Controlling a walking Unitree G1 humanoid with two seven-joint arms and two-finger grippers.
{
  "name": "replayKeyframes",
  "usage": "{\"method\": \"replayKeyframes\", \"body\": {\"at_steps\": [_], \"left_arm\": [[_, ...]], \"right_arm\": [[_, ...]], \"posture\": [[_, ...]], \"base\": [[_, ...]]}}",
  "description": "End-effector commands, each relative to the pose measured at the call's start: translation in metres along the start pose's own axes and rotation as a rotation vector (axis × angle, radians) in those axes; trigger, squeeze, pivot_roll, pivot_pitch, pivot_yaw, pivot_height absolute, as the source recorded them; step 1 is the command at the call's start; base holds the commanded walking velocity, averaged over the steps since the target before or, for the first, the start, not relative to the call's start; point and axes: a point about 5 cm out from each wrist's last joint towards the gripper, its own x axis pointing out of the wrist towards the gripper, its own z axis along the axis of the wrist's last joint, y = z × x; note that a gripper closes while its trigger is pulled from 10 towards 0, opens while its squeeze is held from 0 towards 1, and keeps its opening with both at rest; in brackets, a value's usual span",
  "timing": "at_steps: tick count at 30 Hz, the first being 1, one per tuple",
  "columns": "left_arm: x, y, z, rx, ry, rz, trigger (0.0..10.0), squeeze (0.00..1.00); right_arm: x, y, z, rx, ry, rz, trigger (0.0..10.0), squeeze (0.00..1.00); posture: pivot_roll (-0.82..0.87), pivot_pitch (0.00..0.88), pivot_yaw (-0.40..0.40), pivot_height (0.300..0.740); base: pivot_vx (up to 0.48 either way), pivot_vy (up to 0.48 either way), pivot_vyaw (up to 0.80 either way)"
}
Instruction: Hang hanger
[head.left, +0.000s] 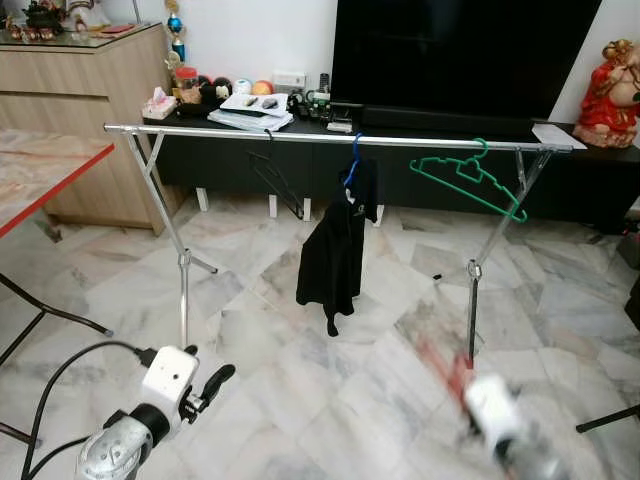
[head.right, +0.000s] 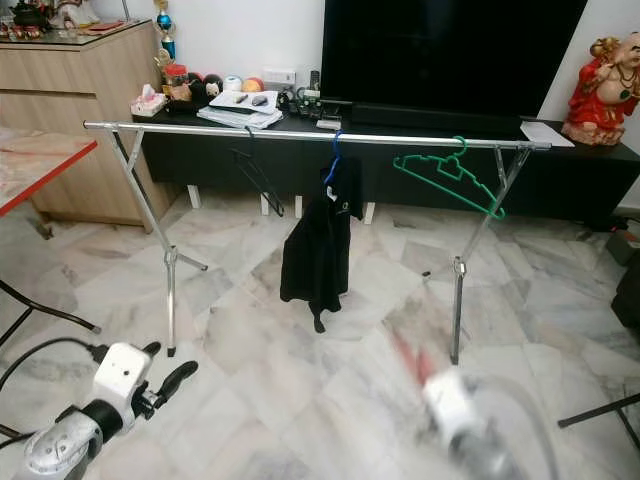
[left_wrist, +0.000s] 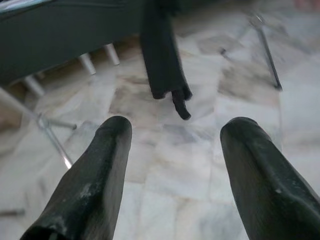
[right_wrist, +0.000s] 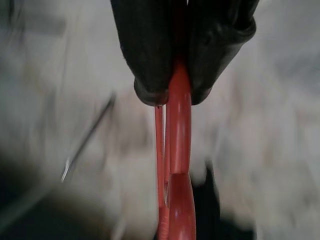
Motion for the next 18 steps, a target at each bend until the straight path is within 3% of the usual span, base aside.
{"method": "replayKeyframes", "body": {"at_steps": [1,3,5,7,8,13,16,18], "left_arm": [[0.003,-0.004,0.005,0.048,0.008,-0.073,10.0,0.00],[0.003,-0.007,0.007,0.069,0.012,-0.120,10.0,0.00],[0.003,-0.014,0.012,0.131,0.026,-0.256,10.0,0.00],[0.002,-0.016,0.013,0.144,0.030,-0.290,10.0,0.00],[0.003,-0.019,0.016,0.164,0.034,-0.349,10.0,0.00],[0.006,-0.026,0.029,0.220,0.033,-0.512,10.0,0.00],[0.006,-0.035,0.039,0.273,0.059,-0.697,10.0,0.00],[0.006,-0.039,0.043,0.287,0.060,-0.750,10.0,0.00]], "right_arm": [[0.002,0.015,0.000,-0.051,-0.003,0.117,10.0,0.00],[0.003,0.017,0.005,-0.105,-0.017,0.164,10.0,0.00],[0.007,0.030,0.022,-0.178,-0.076,0.318,10.0,0.00],[0.008,0.034,0.026,-0.189,-0.092,0.360,10.0,0.00],[0.009,0.042,0.034,-0.235,-0.120,0.450,10.0,0.00],[0.010,0.062,0.047,-0.353,-0.123,0.666,10.0,0.00],[0.007,0.077,0.056,-0.416,-0.139,0.847,10.0,0.00],[0.006,0.083,0.057,-0.443,-0.136,0.913,10.0,0.00]], "posture": [[0.05,0.000,-0.053,0.740],[0.06,0.000,-0.053,0.740],[0.06,0.000,-0.051,0.740],[0.06,0.000,-0.051,0.740],[0.06,0.000,-0.054,0.740],[0.07,0.000,-0.066,0.740],[0.08,0.000,-0.078,0.740],[0.08,0.000,-0.085,0.740]], "base": [[0.000,0.000,0.00],[0.000,0.000,0.00],[0.000,0.000,0.00],[0.000,0.000,0.00],[0.000,0.000,0.00],[0.000,0.000,0.00],[0.000,0.000,0.00],[0.000,0.000,0.00]]}}
